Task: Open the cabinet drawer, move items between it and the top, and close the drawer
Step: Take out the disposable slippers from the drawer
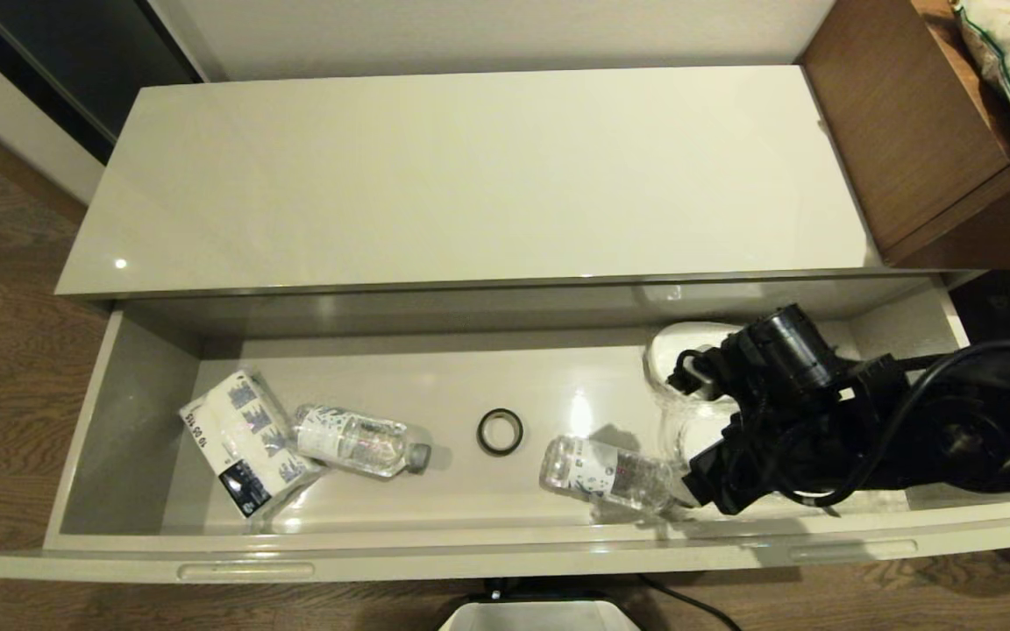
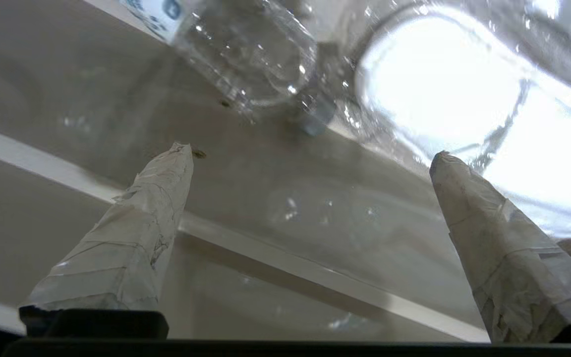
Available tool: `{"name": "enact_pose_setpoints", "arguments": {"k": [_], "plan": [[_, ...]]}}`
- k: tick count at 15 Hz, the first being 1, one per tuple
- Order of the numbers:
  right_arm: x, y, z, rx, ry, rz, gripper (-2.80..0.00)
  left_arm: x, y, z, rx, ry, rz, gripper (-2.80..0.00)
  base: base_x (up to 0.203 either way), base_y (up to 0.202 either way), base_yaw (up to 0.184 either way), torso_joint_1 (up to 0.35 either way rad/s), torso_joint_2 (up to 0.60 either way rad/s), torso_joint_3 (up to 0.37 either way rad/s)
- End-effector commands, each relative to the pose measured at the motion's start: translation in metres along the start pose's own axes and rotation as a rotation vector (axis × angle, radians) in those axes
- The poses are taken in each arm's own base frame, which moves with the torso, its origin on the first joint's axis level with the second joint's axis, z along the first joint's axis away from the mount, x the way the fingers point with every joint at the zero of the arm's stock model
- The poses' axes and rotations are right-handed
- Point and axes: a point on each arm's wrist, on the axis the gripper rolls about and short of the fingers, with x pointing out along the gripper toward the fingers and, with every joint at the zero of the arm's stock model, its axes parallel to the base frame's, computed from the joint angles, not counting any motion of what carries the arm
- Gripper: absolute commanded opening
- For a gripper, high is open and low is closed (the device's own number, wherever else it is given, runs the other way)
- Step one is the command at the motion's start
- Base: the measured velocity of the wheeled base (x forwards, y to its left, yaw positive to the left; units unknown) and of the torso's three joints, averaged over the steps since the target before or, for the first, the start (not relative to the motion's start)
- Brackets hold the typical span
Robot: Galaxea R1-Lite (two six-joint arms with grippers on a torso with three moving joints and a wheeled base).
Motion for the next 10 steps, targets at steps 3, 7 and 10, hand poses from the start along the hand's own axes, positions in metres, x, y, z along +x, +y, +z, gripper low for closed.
{"name": "enact_pose_setpoints", "arguments": {"k": [3, 7, 10], "plan": [[0.022, 0.053, 0.004, -0.122, -0.021, -0.051, 0.00, 0.000, 0.000, 0.000, 0.000, 0.003, 0.001, -2.80, 0.000, 0.000, 0.000, 0.000, 0.00, 0.000], [0.031, 0.066, 0.007, -0.152, -0.015, -0.088, 0.00, 0.000, 0.000, 0.000, 0.000, 0.002, -0.001, -2.80, 0.000, 0.000, 0.000, 0.000, 0.00, 0.000], [0.033, 0.068, 0.013, -0.149, -0.031, -0.096, 0.00, 0.000, 0.000, 0.000, 0.000, 0.003, 0.001, -2.80, 0.000, 0.000, 0.000, 0.000, 0.00, 0.000]]}}
